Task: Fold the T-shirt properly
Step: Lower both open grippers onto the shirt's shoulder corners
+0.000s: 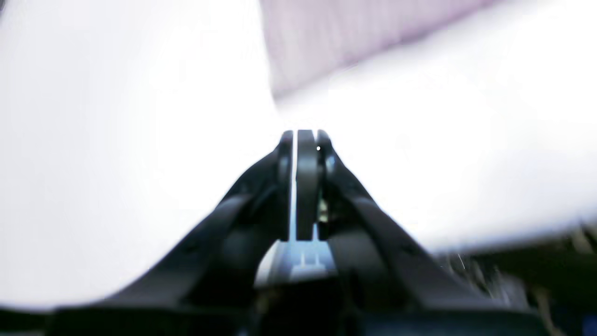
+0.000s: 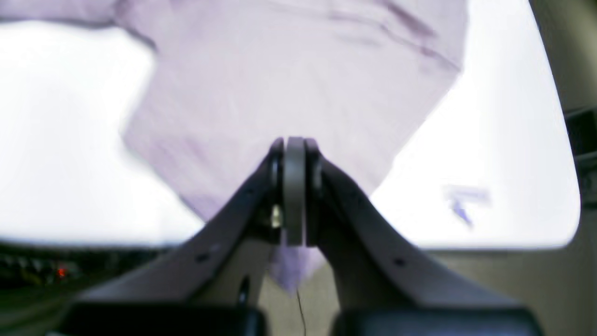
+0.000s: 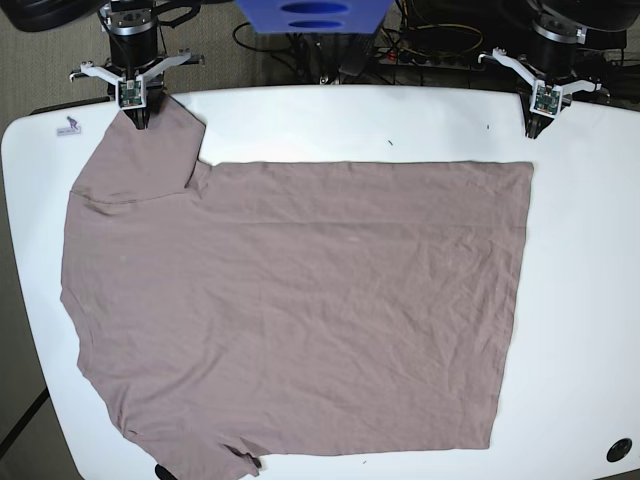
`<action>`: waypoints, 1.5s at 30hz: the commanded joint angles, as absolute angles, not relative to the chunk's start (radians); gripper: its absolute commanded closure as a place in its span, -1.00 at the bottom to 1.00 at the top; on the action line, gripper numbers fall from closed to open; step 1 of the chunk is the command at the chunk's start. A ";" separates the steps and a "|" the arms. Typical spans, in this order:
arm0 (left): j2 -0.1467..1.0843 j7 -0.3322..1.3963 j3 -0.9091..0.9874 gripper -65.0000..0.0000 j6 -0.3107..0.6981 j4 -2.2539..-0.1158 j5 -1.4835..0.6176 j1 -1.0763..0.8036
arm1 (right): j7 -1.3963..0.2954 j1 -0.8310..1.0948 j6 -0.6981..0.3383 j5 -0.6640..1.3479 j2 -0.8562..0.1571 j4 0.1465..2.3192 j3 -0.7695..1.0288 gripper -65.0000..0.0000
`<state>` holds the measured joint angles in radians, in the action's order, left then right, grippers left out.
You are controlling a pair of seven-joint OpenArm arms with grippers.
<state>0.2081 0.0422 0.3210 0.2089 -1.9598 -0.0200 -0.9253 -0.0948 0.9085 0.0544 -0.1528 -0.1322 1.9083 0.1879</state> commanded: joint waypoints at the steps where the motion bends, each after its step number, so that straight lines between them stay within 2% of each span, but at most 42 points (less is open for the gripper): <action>1: 0.214 0.037 0.323 1.00 0.200 -1.981 -0.047 -0.923 | -0.087 0.910 0.060 -0.129 -0.135 1.925 0.192 0.99; 8: 0.203 0.064 0.316 0.99 0.199 -1.949 -0.168 -0.886 | -0.146 0.903 0.045 -0.057 -0.125 1.922 0.199 0.79; 12: 0.203 0.059 0.314 0.99 0.197 -1.948 -0.180 -0.882 | -0.149 0.899 0.046 -0.058 -0.127 1.923 0.195 0.75; 18: 0.202 0.009 0.318 1.00 0.200 -1.982 -0.130 -0.876 | -0.169 0.896 0.051 -0.115 -0.128 1.937 0.194 0.90; 23: 0.197 -0.008 0.316 0.98 0.200 -2.001 -0.032 -0.836 | -0.199 0.875 0.033 -0.104 -0.127 1.944 0.204 0.90; 26: 0.194 0.000 0.318 0.77 0.202 -2.007 0.018 -0.792 | -0.252 0.839 -0.037 -0.047 -0.127 1.961 0.214 0.74; 30: 0.178 0.017 0.319 0.32 0.207 -2.004 0.006 -0.738 | -0.328 0.797 -0.125 0.050 -0.131 1.989 0.214 0.38; 34: 0.153 0.026 0.324 0.13 0.211 -1.995 -0.005 -0.696 | -0.355 0.774 -0.145 0.091 -0.136 2.023 0.210 0.17; 38: 0.107 0.057 0.326 0.17 0.212 -1.996 0.014 -0.664 | -0.356 0.775 -0.138 0.114 -0.135 2.051 0.203 0.07; 45: 0.084 0.086 0.335 0.42 0.213 -1.967 0.021 -0.643 | -0.353 0.775 -0.126 0.148 -0.133 2.030 0.216 0.11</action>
